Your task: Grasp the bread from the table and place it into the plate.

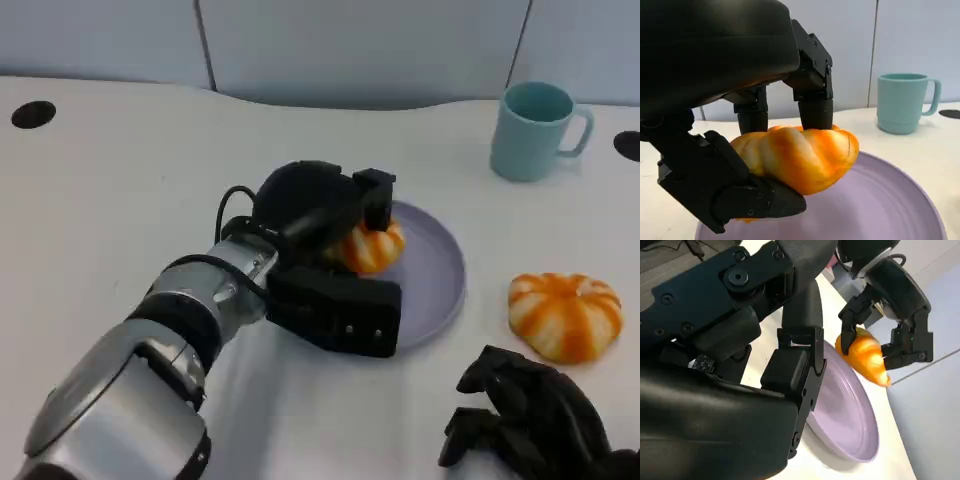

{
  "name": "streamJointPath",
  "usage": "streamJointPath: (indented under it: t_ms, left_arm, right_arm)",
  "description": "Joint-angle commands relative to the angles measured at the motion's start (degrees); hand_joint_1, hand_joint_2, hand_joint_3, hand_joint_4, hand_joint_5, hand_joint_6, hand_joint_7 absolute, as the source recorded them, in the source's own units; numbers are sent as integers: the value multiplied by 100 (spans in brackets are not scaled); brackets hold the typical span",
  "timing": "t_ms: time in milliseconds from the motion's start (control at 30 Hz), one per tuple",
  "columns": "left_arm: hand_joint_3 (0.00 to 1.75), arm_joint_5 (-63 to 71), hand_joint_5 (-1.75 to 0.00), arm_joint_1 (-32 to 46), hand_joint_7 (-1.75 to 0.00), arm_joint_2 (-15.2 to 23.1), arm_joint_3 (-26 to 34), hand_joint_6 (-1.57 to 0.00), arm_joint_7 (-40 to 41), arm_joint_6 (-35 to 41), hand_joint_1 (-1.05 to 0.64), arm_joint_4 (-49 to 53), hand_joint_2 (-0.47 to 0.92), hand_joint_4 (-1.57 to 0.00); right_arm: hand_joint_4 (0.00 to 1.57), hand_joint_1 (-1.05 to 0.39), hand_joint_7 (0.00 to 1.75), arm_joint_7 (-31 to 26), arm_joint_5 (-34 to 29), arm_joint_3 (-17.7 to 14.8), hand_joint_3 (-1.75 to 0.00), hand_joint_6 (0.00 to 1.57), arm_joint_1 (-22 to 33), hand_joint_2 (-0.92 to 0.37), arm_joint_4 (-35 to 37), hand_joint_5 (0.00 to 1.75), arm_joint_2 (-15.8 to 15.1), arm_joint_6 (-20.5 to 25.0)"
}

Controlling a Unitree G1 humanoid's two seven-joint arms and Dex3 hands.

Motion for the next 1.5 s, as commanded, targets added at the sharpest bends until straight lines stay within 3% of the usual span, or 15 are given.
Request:
streamJointPath:
  t_ms: [33, 133, 233, 400, 467, 500, 567, 633, 733, 800, 867, 1133, 1267, 1500]
  left_arm:
    - [62, -86, -175, -205, -175, -52, 65, -63, -211, 39, -25, 34, 72, -84]
    - [44, -115, -175, -212, -142, -93, 109, -69, -336, 90, -27, 40, 78, -79]
    - [45, -107, -175, -187, -170, -114, 113, -65, -301, 117, -22, 47, 84, -82]
    - [47, -209, -175, -157, -175, -133, 192, -64, -441, 104, -20, 58, 84, -81]
    - [24, -311, -122, -152, -97, -138, 258, -72, -671, 111, -26, 63, 88, -73]
    - [18, -340, -110, -155, -76, -142, 276, -73, -770, 128, -27, 64, 90, -70]
    - [18, -317, -95, -181, -45, -139, 258, -68, -959, 180, -29, 66, 92, -59]
    - [18, -270, -86, -205, -27, -142, 220, -63, -1101, 251, -31, 68, 92, -52]
    - [15, -177, -46, -264, -5, -159, 124, -51, -1344, 414, -41, 73, 92, -40]
    - [15, -163, -29, -291, -1, -166, 93, -45, -1472, 471, -48, 60, 92, -36]
    - [17, -155, -23, -303, 0, -164, 69, -40, -1561, 505, -54, 52, 92, -33]
    - [37, -204, -15, -382, -1, -105, 47, -32, -1883, 535, -73, 13, 92, -23]
    - [39, -528, -15, -309, -1, -72, 346, -33, -1984, 360, -75, -30, 92, -24]
    - [41, -1735, -14, -140, 0, 88, 1390, -29, -2984, -155, -79, -204, 92, -19]
  right_arm:
    - [143, -85, 80, -69, 30, -17, 0, 124, 68, -72, -122, 82, -9, 33]
    - [142, -85, 83, -58, 32, -3, 0, 122, 78, -72, -137, 83, 0, 14]
    - [141, -85, 85, -45, 32, 9, 0, 120, 93, -72, -151, 84, -2, 11]
    - [140, -85, 86, -12, 78, -1, 0, 120, 91, -72, -147, 85, 6, 36]
    - [141, -85, 86, -19, 82, -3, 0, 121, 84, -72, -138, 84, 13, 37]
    - [141, -85, 85, -23, 79, -2, 0, 122, 83, -72, -137, 83, 10, 40]
    - [142, -86, 84, -16, 67, 5, 0, 122, 77, -72, -133, 82, 1, 36]
    - [142, -86, 84, -18, 71, 1, 0, 122, 60, -72, -122, 82, 3, 44]
    - [143, -85, 83, -9, 88, -4, 0, 122, 61, -72, -121, 82, 7, 58]
    - [143, -85, 82, 6, 92, -8, 0, 123, 59, -72, -102, 81, 13, 36]
    - [143, -85, 82, 5, 87, -9, 0, 123, 57, -71, -98, 80, 12, 35]
    - [143, -84, 80, 1, 70, -16, 0, 123, 41, -72, -86, 80, 9, 9]
    - [143, -85, 81, -26, 30, -15, -1, 123, 20, -73, -65, 81, -4, -5]
    - [142, -85, 83, -38, 11, -53, 0, 121, -55, -73, 26, 83, -25, -26]
